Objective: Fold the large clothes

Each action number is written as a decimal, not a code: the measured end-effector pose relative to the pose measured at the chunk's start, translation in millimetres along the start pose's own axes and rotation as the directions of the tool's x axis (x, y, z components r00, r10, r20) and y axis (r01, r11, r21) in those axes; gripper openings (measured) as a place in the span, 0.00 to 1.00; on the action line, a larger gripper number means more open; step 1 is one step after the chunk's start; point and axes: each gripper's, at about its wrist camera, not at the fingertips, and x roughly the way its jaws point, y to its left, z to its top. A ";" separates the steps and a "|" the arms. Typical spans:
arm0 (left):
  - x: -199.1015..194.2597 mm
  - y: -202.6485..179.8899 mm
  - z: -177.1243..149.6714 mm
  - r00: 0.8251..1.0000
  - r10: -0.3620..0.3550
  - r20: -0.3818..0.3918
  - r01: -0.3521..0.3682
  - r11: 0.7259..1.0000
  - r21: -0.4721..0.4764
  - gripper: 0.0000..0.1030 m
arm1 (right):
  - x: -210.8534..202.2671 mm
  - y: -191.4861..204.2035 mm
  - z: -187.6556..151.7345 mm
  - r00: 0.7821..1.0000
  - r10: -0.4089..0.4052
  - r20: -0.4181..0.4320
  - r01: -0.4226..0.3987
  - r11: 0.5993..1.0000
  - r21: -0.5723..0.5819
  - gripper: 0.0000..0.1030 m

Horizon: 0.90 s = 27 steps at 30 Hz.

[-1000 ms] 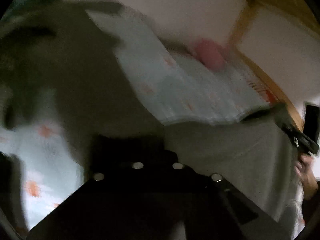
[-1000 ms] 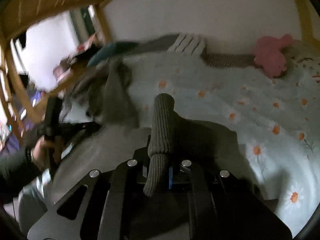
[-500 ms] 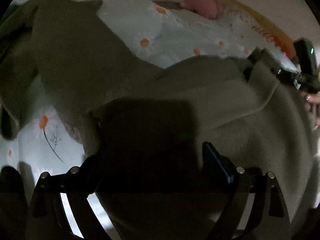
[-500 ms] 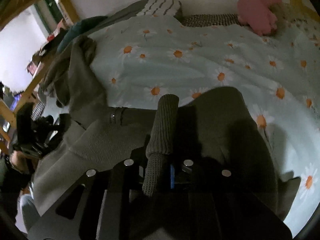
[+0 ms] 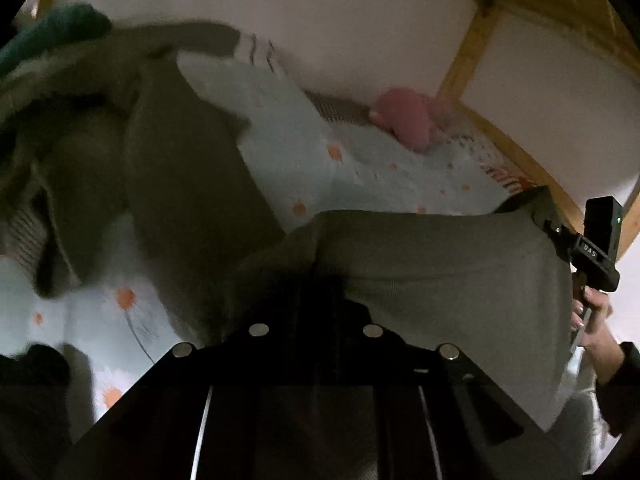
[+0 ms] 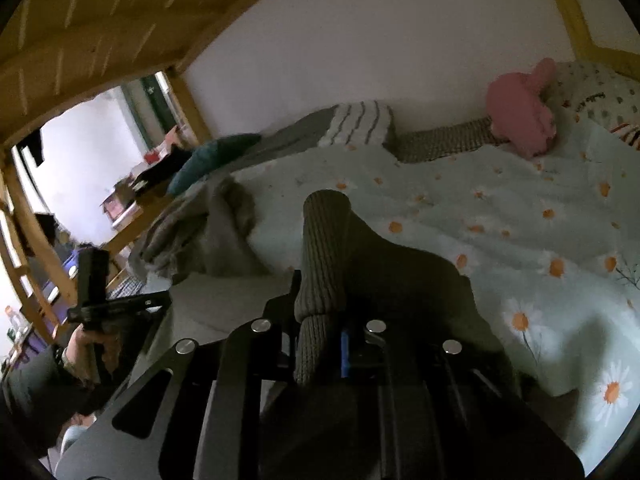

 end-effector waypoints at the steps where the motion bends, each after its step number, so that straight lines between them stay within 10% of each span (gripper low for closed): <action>1: 9.1 0.8 -1.3 0.999 0.030 -0.026 -0.029 1.000 0.010 0.11 | 10.1 -4.0 1.7 0.999 -0.033 -0.020 0.033 0.999 0.019 0.14; 3: 56.1 2.8 -7.3 0.984 0.112 -0.142 -0.107 0.993 0.040 0.12 | 61.4 -25.2 -7.3 0.971 -0.122 -0.206 0.141 0.987 0.082 0.14; 6: 88.7 14.9 -28.9 0.964 0.135 -0.227 -0.135 0.991 0.019 0.21 | 122.3 -46.5 -41.7 0.864 -0.217 -0.454 0.266 0.963 0.047 0.16; 7: 83.4 14.2 -28.4 0.971 0.130 -0.202 -0.132 0.991 0.001 0.26 | 120.2 -45.2 -41.7 0.870 -0.213 -0.445 0.260 0.964 0.046 0.21; 9: 62.0 10.3 -26.0 0.982 0.109 -0.153 -0.112 0.994 -0.011 0.36 | 97.3 -39.8 -31.1 0.908 -0.133 -0.397 0.180 0.980 0.083 0.55; 10: 52.5 8.1 -25.5 0.985 0.116 -0.126 -0.117 0.993 0.004 0.46 | 80.5 -37.5 -24.4 0.925 -0.100 -0.367 0.143 0.985 0.093 0.89; 11: 34.4 7.0 -24.2 0.988 0.131 -0.083 -0.130 0.991 0.016 0.53 | 49.1 -33.8 -12.7 0.953 -0.095 -0.288 0.121 0.990 0.073 0.97; 13: -0.2 9.1 -23.2 0.993 0.116 -0.003 -0.116 0.993 0.001 0.76 | 8.2 -34.3 1.2 0.971 -0.098 -0.217 0.108 0.994 0.032 0.96; 15: -10.5 8.0 -18.0 0.995 0.103 -0.006 -0.103 0.995 -0.004 0.76 | -21.8 -45.2 8.9 0.959 -0.184 -0.218 0.181 0.983 -0.032 0.97; 19: 28.3 10.7 -33.5 0.970 0.107 -0.220 -0.109 0.994 0.006 0.73 | -10.0 -61.5 -17.0 0.868 -0.377 -0.322 0.317 0.922 -0.224 0.91; 23: 59.3 7.5 -51.1 0.952 0.112 -0.285 -0.117 0.993 0.000 0.60 | 32.7 -54.0 -60.7 0.809 -0.380 -0.448 0.253 0.914 -0.318 0.22; 27: 49.8 21.1 -53.1 0.955 0.137 -0.265 -0.155 0.987 -0.046 0.53 | -3.6 -78.2 -37.5 0.853 -0.437 -0.283 0.412 0.899 -0.148 0.15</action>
